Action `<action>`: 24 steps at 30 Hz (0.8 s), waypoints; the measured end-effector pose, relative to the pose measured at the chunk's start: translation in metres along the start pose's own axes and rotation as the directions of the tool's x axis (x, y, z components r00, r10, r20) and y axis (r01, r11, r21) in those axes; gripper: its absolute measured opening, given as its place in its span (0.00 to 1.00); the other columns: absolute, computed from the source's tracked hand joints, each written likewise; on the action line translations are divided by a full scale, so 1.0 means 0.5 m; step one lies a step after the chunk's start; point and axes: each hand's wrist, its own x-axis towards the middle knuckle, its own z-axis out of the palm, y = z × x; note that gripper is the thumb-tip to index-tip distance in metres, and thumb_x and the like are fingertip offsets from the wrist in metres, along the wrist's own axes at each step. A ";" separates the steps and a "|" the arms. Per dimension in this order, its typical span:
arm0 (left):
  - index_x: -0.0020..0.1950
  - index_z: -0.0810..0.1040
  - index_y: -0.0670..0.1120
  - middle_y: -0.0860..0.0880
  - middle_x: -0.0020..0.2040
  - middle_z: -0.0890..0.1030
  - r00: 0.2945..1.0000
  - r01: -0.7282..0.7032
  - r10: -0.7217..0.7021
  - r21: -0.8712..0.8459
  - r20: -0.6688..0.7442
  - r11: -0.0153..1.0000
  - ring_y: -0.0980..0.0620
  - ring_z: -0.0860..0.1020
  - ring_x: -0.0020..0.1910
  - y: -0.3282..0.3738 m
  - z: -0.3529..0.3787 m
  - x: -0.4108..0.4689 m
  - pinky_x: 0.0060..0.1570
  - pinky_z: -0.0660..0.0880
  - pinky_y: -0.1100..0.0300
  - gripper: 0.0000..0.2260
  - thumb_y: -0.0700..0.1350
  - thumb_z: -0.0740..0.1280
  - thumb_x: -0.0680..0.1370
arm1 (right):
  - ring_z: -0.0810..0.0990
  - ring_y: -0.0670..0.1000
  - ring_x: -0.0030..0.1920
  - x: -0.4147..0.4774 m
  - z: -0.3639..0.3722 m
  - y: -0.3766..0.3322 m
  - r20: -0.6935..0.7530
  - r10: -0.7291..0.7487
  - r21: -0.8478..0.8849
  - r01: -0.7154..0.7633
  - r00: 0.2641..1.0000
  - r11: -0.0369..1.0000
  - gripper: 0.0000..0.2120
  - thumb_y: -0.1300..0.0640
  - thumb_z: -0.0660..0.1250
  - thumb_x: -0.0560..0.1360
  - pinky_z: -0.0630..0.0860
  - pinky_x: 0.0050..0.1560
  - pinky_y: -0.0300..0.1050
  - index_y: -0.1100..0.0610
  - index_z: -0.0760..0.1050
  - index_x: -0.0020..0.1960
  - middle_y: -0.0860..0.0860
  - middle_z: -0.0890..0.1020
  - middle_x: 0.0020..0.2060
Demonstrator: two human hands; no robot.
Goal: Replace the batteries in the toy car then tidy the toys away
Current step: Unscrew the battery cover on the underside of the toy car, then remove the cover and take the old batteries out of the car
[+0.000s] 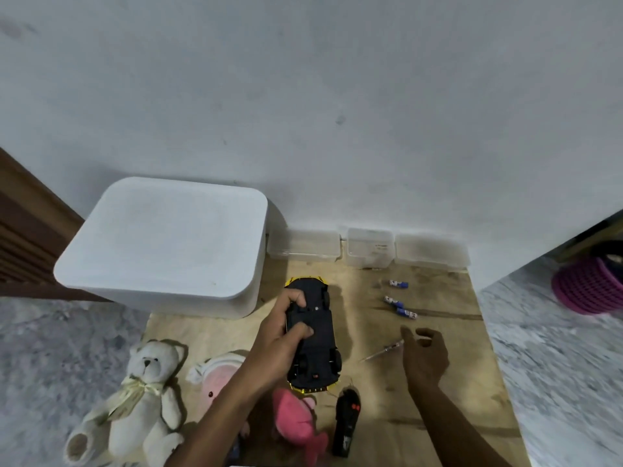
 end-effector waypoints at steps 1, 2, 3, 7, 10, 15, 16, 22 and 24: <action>0.47 0.70 0.55 0.60 0.41 0.79 1.000 -0.004 0.004 0.001 0.006 1.000 0.53 0.76 0.40 0.002 -0.002 -0.002 0.38 0.75 0.54 0.13 0.39 0.63 0.69 | 0.79 0.54 0.42 -0.015 -0.004 -0.018 0.023 -0.077 0.034 0.076 0.997 0.996 0.11 0.56 0.74 0.74 0.72 0.43 0.46 0.59 0.78 0.53 0.53 0.79 0.40; 0.48 0.70 0.55 0.60 0.42 0.79 1.000 -0.009 0.009 -0.002 0.013 1.000 0.53 0.76 0.40 0.004 -0.003 -0.005 0.39 0.75 0.53 0.13 0.39 0.63 0.70 | 0.79 0.53 0.39 -0.032 -0.007 -0.039 0.057 -0.155 0.077 0.150 0.986 0.986 0.09 0.58 0.73 0.75 0.72 0.40 0.44 0.59 0.79 0.52 0.53 0.79 0.38; 0.48 0.70 0.55 0.60 0.42 0.79 1.000 -0.014 0.014 -0.006 0.021 1.000 0.52 0.76 0.40 0.005 -0.004 -0.007 0.39 0.74 0.52 0.13 0.39 0.63 0.70 | 0.79 0.51 0.38 -0.050 -0.011 -0.063 0.103 -0.239 0.117 0.227 0.966 0.967 0.07 0.59 0.73 0.75 0.74 0.38 0.44 0.58 0.79 0.51 0.53 0.80 0.37; 0.53 0.70 0.55 0.57 0.42 0.79 1.000 -0.008 0.009 -0.015 0.028 1.000 0.51 0.76 0.40 0.010 -0.009 -0.016 0.39 0.75 0.52 0.16 0.39 0.63 0.70 | 0.79 0.49 0.36 -0.135 -0.036 -0.158 0.334 -0.581 0.223 0.537 0.742 0.814 0.07 0.61 0.72 0.75 0.78 0.39 0.40 0.51 0.79 0.49 0.51 0.80 0.36; 0.55 0.70 0.56 0.55 0.46 0.80 1.000 -0.010 0.010 -0.008 0.025 1.000 0.47 0.77 0.43 0.012 -0.013 -0.024 0.42 0.75 0.47 0.19 0.39 0.65 0.68 | 0.77 0.47 0.36 -0.194 -0.056 -0.210 0.450 -0.712 0.231 0.700 0.539 0.676 0.07 0.57 0.73 0.75 0.77 0.37 0.38 0.47 0.80 0.50 0.41 0.78 0.36; 0.58 0.70 0.58 0.55 0.51 0.79 0.999 -0.026 0.026 0.013 0.036 1.000 0.49 0.78 0.45 0.025 -0.016 -0.042 0.43 0.76 0.49 0.23 0.39 0.66 0.67 | 0.74 0.44 0.34 -0.246 -0.062 -0.231 0.497 -0.767 0.126 0.841 0.405 0.526 0.08 0.52 0.75 0.74 0.70 0.35 0.33 0.47 0.82 0.53 0.38 0.75 0.33; 0.58 0.70 0.59 0.56 0.51 0.79 0.999 -0.021 0.021 0.006 0.038 1.000 0.50 0.78 0.44 0.027 -0.017 -0.047 0.43 0.77 0.50 0.24 0.38 0.66 0.66 | 0.74 0.43 0.34 -0.252 -0.062 -0.230 0.493 -0.772 0.093 0.858 0.402 0.506 0.08 0.52 0.75 0.74 0.70 0.35 0.35 0.47 0.82 0.53 0.38 0.74 0.33; 0.62 0.72 0.57 0.44 0.60 0.76 0.998 -0.011 0.016 -0.080 0.065 0.997 0.50 0.78 0.40 0.038 -0.028 -0.073 0.35 0.74 0.56 0.31 0.34 0.63 0.62 | 0.75 0.42 0.34 -0.277 -0.069 -0.233 0.474 -0.757 0.028 0.852 0.449 0.523 0.08 0.49 0.75 0.73 0.69 0.36 0.36 0.46 0.83 0.51 0.39 0.75 0.34; 0.63 0.72 0.56 0.45 0.60 0.77 0.996 -0.012 0.022 -0.108 0.090 0.994 0.50 0.79 0.40 0.042 -0.031 -0.080 0.34 0.74 0.57 0.33 0.33 0.63 0.61 | 0.75 0.42 0.34 -0.284 -0.074 -0.239 0.476 -0.744 0.020 0.840 0.469 0.543 0.07 0.48 0.75 0.72 0.69 0.36 0.37 0.45 0.83 0.49 0.40 0.77 0.34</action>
